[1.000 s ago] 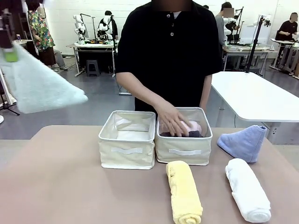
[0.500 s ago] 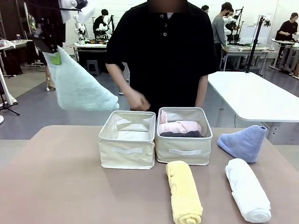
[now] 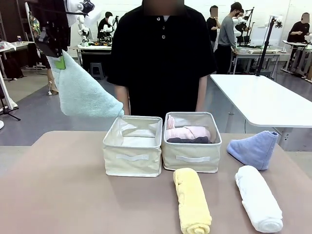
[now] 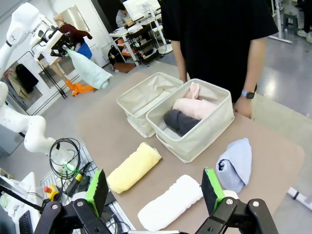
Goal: Sort the towels based on their folding style.
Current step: Pick up one triangle-folded towel and place it in the left Fabric basket.
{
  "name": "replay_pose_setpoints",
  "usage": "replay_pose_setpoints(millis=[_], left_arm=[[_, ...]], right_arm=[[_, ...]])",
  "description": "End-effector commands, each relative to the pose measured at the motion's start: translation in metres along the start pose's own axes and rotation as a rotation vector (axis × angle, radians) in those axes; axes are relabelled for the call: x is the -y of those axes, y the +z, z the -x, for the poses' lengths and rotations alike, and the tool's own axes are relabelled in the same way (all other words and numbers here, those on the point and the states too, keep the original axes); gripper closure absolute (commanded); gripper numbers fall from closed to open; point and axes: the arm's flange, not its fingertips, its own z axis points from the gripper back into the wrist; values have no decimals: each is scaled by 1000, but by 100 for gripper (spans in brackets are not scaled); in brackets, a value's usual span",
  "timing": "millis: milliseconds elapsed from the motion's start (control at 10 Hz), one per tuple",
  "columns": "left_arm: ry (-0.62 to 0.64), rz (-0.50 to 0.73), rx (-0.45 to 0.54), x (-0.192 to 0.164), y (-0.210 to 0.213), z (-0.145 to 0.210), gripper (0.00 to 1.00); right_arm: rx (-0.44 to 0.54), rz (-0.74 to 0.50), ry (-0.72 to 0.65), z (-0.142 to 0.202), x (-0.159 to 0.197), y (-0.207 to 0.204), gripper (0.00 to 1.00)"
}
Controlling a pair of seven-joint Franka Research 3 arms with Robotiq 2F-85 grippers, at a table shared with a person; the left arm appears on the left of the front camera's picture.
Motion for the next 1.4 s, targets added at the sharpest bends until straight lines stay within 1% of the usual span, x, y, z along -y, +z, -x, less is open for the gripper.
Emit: replay_pose_setpoints(millis=[0, 200, 300, 500, 800, 1000, 1100, 1200, 1300], left_arm=[[-72, 2, 58, -11, -4, -17, 82], [-139, -17, 21, -29, -22, -56, 82], [-157, -8, -12, -39, -38, -74, 82], [-188, 22, -14, -56, -69, -94, 82], [-138, 36, -55, -80, -104, -109, 82], [-112, 68, -60, -89, -121, -115, 82], [-116, 109, -42, -87, -123, -114, 82], [-147, 73, -38, -82, -127, -108, 82], [-147, 73, -38, -82, -127, -108, 82]], right_arm=[[11, -14, 10, 0, 1, -1, 0], [11, -14, 10, 0, 1, -1, 0], [11, -14, 10, 0, 1, -1, 0], [11, -14, 10, 0, 1, -1, 0], [11, -14, 10, 0, 1, -1, 0], [11, -14, 10, 0, 1, -1, 0], [11, -14, 10, 0, 1, -1, 0], [11, -14, 10, 0, 1, -1, 0], [11, -14, 10, 0, 1, -1, 0]])
